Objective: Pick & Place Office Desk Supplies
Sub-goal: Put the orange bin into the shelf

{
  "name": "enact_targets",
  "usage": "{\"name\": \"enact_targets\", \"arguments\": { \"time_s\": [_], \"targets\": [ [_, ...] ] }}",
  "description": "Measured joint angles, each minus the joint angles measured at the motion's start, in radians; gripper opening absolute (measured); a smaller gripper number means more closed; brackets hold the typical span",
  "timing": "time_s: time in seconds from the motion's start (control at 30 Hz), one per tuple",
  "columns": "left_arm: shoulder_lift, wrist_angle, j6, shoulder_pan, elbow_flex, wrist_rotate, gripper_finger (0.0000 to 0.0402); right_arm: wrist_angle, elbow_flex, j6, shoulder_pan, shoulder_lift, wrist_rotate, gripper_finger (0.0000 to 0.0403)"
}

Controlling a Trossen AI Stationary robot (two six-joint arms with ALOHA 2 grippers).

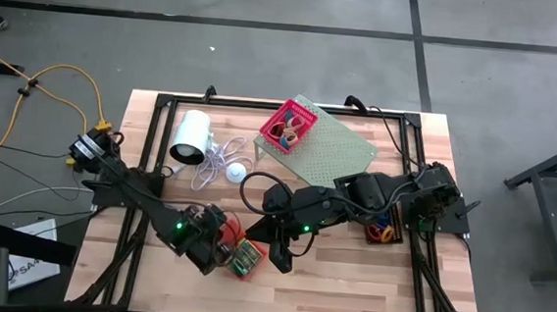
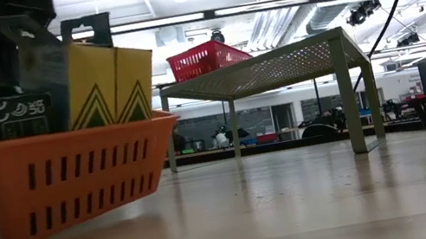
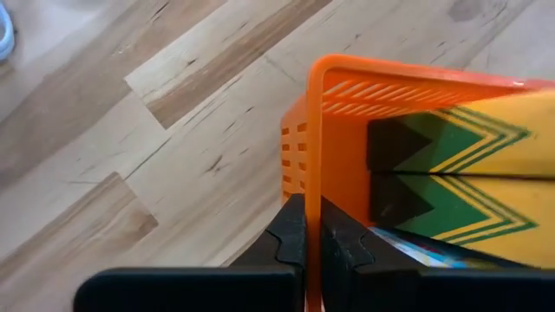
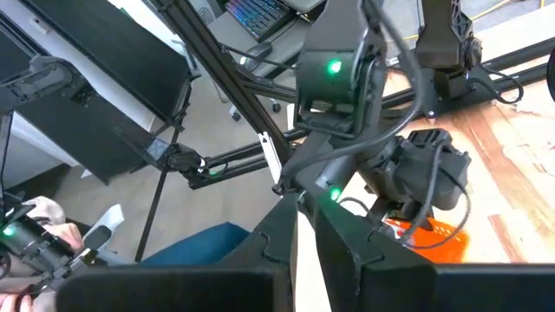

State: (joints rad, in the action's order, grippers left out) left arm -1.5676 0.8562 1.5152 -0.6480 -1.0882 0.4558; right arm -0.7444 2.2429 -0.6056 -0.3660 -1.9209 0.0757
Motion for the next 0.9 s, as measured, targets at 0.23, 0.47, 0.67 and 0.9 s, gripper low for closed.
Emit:
{"name": "enact_targets", "arguments": {
  "time_s": [0.23,0.47,0.67,0.9],
  "targets": [
    [0.051,-0.001,-0.105,0.059,0.000,-0.062,0.0001,0.000,0.000,0.000,0.000,0.000,0.000,0.0030],
    [0.050,-0.004,-0.160,0.082,0.000,-0.068,0.0001,0.000,0.000,0.000,0.000,0.000,0.000,0.0030],
    [0.015,-0.034,-0.176,0.083,0.014,-0.086,0.0001,0.000,0.000,0.000,0.000,0.000,0.000,0.0030],
    [0.015,-0.183,-0.182,0.082,0.099,-0.110,0.0001,0.000,0.000,0.000,0.000,0.000,0.000,0.0030]
  ]
}}
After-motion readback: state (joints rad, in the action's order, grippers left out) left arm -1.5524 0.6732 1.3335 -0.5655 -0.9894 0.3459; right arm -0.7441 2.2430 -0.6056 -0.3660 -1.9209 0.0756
